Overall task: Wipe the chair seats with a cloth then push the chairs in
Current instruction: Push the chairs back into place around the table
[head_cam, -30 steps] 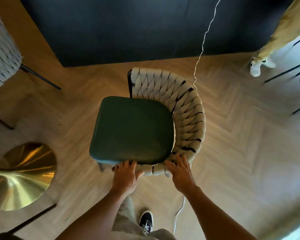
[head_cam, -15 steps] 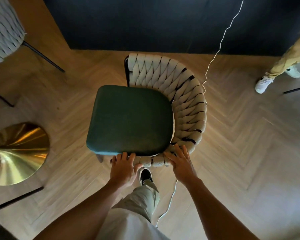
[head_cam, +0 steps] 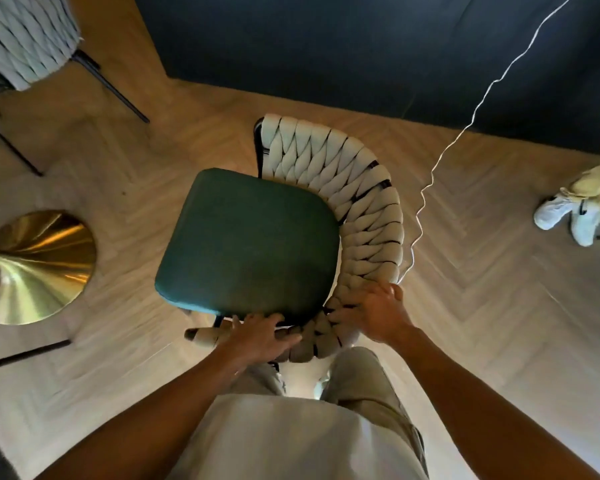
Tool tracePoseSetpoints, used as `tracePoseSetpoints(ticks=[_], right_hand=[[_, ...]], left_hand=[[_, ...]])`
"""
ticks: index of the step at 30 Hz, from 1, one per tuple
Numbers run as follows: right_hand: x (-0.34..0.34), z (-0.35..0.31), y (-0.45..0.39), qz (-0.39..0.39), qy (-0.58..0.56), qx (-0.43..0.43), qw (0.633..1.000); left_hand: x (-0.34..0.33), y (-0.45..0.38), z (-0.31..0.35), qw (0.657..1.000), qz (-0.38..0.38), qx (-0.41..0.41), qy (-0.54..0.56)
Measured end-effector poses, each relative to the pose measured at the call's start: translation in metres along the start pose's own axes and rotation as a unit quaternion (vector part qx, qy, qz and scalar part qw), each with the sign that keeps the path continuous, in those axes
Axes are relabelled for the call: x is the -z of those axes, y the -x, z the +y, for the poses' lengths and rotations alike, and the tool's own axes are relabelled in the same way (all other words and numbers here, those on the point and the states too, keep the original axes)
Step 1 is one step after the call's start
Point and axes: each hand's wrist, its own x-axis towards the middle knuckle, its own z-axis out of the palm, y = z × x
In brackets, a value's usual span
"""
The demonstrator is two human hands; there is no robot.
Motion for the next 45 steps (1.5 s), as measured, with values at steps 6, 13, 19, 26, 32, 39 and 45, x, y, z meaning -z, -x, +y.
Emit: tracePoseSetpoints(ticks=[6,13,19,26,32,39,45], right_hand=[[0.045,0.084,-0.067,-0.045,0.062,0.109,0.991],[0.084,0.154,-0.147,-0.011,0.169,0.312,0.935],[0.104,0.182,-0.184,-0.064,0.19,0.43,0.88],[0.111,0.186,-0.213,-0.095,0.257,0.493,0.826],[0.103,0.184,-0.219,-0.095,0.251,0.495,0.827],[0.102,0.166,-0.228,-0.069,0.215,0.511,0.829],[0.105,0.108,-0.253,-0.066,0.247,0.524,0.812]], left_hand=[[-0.003,-0.042,0.095,0.993,0.044,-0.006,0.11],[0.0,-0.095,0.213,0.92,0.127,0.138,0.344],[-0.019,-0.12,0.28,0.913,0.171,0.284,0.238],[-0.02,-0.127,0.304,0.838,0.236,0.419,0.257],[-0.022,-0.127,0.303,0.787,0.265,0.462,0.313],[-0.021,-0.13,0.288,0.75,0.314,0.483,0.325],[-0.006,-0.131,0.248,0.729,0.31,0.502,0.347]])
